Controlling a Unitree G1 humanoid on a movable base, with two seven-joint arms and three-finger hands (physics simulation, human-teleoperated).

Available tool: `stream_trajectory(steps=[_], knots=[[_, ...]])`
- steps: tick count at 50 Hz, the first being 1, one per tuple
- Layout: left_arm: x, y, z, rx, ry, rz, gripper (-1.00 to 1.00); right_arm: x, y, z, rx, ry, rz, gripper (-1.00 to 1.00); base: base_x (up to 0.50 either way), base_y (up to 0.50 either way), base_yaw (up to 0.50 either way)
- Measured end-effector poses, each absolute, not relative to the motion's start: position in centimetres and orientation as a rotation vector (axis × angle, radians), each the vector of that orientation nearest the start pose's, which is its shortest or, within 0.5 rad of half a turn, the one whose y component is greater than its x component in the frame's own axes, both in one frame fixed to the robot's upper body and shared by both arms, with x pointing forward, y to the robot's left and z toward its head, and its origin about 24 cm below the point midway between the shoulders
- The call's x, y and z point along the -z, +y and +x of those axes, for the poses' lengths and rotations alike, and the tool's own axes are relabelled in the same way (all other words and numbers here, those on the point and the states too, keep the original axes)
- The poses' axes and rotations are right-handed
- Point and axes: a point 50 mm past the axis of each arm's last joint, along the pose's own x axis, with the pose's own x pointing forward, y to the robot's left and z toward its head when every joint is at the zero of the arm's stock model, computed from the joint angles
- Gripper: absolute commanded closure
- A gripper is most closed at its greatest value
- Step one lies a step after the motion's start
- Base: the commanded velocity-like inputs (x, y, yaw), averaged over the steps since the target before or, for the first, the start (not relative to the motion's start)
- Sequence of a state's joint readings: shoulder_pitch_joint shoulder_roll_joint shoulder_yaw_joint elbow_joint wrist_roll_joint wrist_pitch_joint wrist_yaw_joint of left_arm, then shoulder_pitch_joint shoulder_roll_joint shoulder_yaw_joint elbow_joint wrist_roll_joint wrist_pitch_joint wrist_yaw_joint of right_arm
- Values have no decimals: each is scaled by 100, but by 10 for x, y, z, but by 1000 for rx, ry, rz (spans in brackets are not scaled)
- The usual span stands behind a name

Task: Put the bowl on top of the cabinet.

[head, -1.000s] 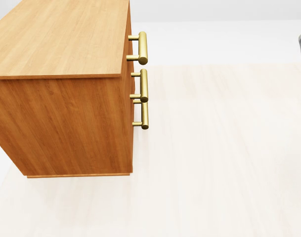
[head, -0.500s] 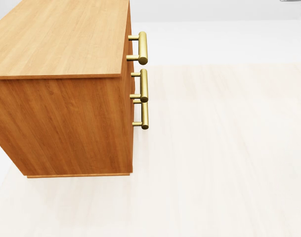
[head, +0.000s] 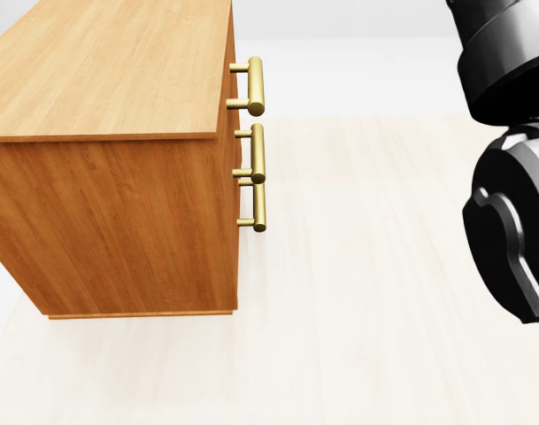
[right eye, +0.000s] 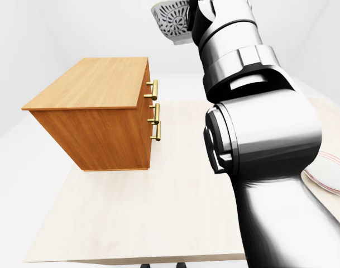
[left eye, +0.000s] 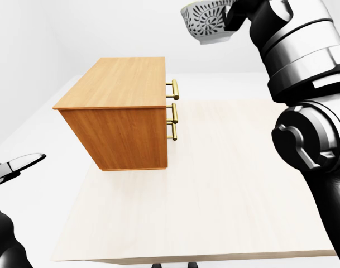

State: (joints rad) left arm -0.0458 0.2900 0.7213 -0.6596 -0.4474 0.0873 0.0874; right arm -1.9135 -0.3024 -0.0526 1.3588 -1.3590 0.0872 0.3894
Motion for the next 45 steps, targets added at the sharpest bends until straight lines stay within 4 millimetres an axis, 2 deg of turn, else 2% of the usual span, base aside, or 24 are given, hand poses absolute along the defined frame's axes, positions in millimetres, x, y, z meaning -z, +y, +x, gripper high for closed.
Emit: stream_trajectory(steps=[9,18,30,45], knots=[[-228,297,166,-495,-788,20,-100,-415,-74,397,16,-279,-1435,100,0,0,0],[-227,297,166,-494,-781,16,-100,-407,-50,396,-38,-355,-1331,100,0,0,0],[-226,296,166,-493,-778,14,-100,-392,-30,397,-109,-393,-1190,100,0,0,0],[-224,296,167,-493,-771,10,-100,-367,-16,401,-215,-347,-1142,100,0,0,0]])
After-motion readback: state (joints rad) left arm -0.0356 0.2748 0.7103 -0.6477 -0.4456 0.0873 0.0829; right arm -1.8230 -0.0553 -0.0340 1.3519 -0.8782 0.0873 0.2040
